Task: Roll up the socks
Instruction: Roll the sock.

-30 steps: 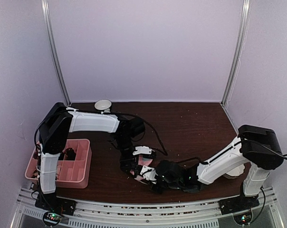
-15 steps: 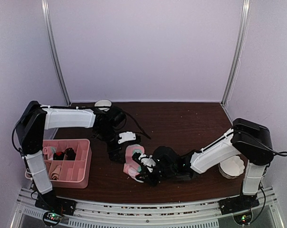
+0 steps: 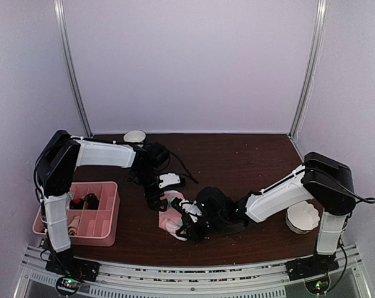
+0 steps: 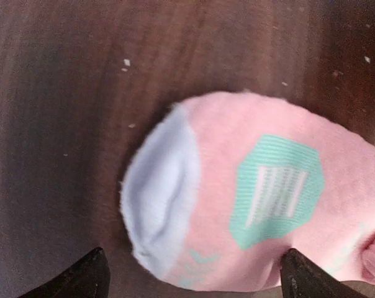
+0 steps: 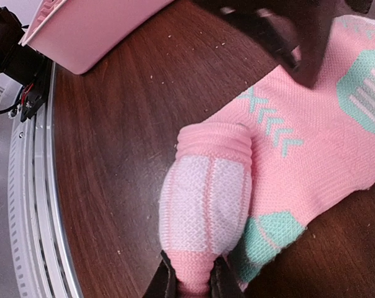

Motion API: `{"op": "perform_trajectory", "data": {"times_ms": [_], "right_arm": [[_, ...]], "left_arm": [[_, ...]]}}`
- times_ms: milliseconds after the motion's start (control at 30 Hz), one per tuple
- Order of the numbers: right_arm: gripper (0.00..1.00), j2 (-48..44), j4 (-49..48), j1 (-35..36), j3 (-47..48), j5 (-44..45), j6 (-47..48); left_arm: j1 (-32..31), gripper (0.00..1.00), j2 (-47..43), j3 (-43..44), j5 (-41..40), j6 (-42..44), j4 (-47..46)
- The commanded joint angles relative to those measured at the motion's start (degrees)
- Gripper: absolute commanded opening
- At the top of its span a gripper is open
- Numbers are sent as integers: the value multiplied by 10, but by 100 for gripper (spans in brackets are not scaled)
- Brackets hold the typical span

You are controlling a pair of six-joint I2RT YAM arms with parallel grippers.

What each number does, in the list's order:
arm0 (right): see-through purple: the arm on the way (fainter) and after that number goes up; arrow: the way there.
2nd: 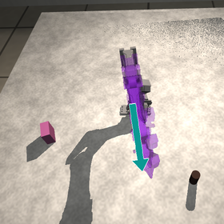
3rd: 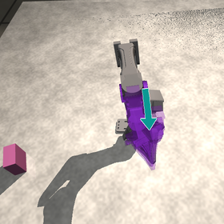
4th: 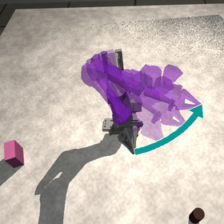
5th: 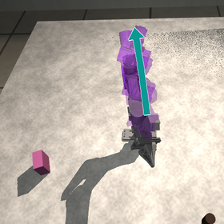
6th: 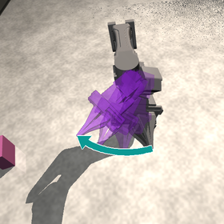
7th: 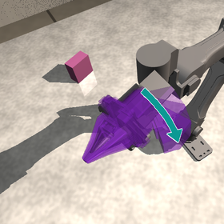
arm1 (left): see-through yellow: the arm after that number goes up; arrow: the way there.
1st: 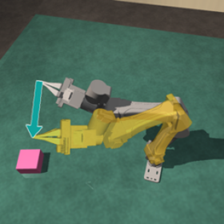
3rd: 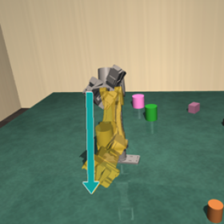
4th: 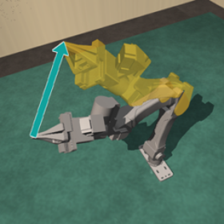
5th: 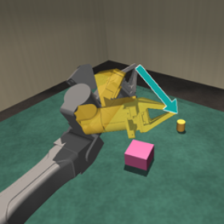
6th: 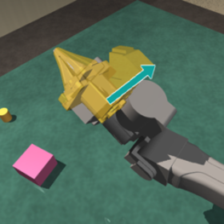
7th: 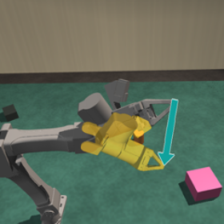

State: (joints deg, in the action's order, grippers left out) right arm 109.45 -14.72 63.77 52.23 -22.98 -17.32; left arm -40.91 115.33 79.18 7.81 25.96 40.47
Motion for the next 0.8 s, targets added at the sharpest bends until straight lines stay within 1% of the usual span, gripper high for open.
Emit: {"op": "perform_trajectory", "data": {"times_ms": [0,133,300,433,567,767], "right_arm": [[0,18,172,35,-38,70,13],[0,6,208,62,-18,141,47],[0,-17,247,94,11,248,109],[0,-30,267,119,34,296,189],[0,-31,282,132,60,301,246],[0,-16,313,142,125,279,281]], "left_arm": [[7,98,39,31,-40,-16,7],[6,98,62,61,-40,-9,34],[-7,98,79,71,-21,3,52],[-24,98,91,76,-10,12,62],[-32,98,109,95,0,13,70],[-34,98,129,124,14,16,84]]}}
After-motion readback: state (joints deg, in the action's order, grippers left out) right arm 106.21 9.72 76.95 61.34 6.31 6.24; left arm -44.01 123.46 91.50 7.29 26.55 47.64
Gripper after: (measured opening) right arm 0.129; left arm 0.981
